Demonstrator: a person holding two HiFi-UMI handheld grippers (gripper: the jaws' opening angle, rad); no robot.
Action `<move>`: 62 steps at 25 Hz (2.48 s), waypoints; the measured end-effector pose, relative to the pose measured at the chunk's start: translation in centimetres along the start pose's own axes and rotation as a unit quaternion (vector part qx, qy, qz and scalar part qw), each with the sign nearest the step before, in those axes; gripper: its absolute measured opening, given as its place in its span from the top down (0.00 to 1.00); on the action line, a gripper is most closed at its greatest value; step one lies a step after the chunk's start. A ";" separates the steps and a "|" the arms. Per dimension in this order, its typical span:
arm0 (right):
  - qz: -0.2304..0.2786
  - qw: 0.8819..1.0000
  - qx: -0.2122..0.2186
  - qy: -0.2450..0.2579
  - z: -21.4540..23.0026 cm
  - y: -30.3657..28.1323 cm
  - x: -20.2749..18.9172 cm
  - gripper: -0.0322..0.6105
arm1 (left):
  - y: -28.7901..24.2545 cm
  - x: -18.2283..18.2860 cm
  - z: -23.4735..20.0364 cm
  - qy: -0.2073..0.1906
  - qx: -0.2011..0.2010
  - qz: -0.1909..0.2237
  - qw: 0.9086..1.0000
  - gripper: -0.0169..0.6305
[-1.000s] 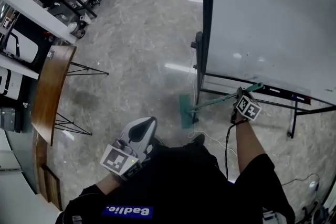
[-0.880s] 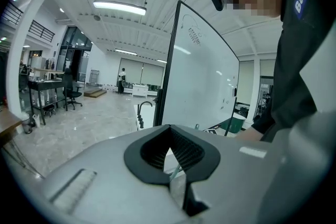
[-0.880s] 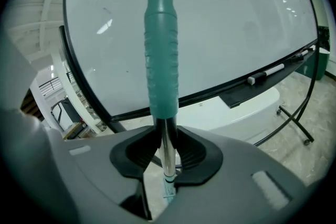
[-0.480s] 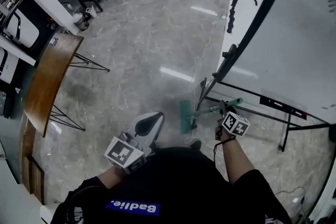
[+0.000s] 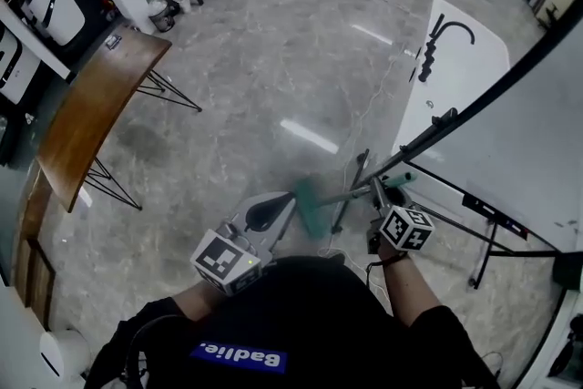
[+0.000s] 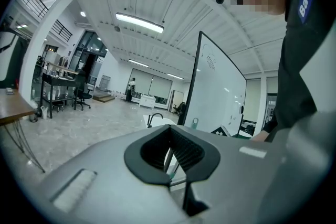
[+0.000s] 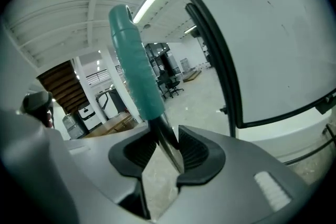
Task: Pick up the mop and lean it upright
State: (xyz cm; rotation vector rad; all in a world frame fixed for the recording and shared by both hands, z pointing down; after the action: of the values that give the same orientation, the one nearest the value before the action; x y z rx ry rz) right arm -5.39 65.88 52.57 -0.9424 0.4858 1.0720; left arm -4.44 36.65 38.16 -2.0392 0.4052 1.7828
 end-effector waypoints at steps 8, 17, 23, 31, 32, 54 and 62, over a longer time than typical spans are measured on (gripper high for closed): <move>0.007 0.992 0.114 0.061 -10.6 -0.1 1.3 0.75 | 2.7 0.2 -1.9 0.000 0.023 0.013 1.000 0.95; 0.021 0.964 0.231 0.127 -20.5 2.2 2.3 0.76 | 4.8 0.8 -2.7 -0.009 0.040 0.028 0.999 0.95; 0.023 0.948 0.275 0.157 -23.7 3.3 1.9 0.77 | 5.5 0.9 -2.6 -0.018 0.034 0.031 0.999 0.95; 0.014 0.945 0.279 0.169 -24.3 2.9 1.3 0.77 | 5.7 1.0 -2.3 -0.024 0.010 0.042 0.999 0.95; 0.012 0.945 0.280 0.171 -24.6 2.7 1.1 0.76 | 6.1 0.9 -2.7 -0.020 0.015 0.043 0.999 0.95; -0.066 0.893 0.381 0.231 -41.3 -6.0 -4.7 0.77 | 24.9 0.0 -13.9 0.019 0.195 0.086 0.977 0.95; -0.125 0.823 0.496 0.248 -50.3 -11.6 -7.4 0.77 | 31.0 -0.8 -16.6 0.024 0.325 0.086 0.942 0.95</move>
State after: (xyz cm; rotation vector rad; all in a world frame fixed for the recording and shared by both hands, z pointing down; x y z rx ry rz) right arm 6.57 18.02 35.79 -0.2951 1.1719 0.1999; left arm -4.54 1.52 37.36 -1.6046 1.0566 1.4220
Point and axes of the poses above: the fingertips, and each gripper's own axes: y backward along the fingers, z to its right, x out of its top, the point moved 7 cm from there along y, backward along the fingers, and after that the axes turned 7 degrees about -y, right-handed, at the moved point
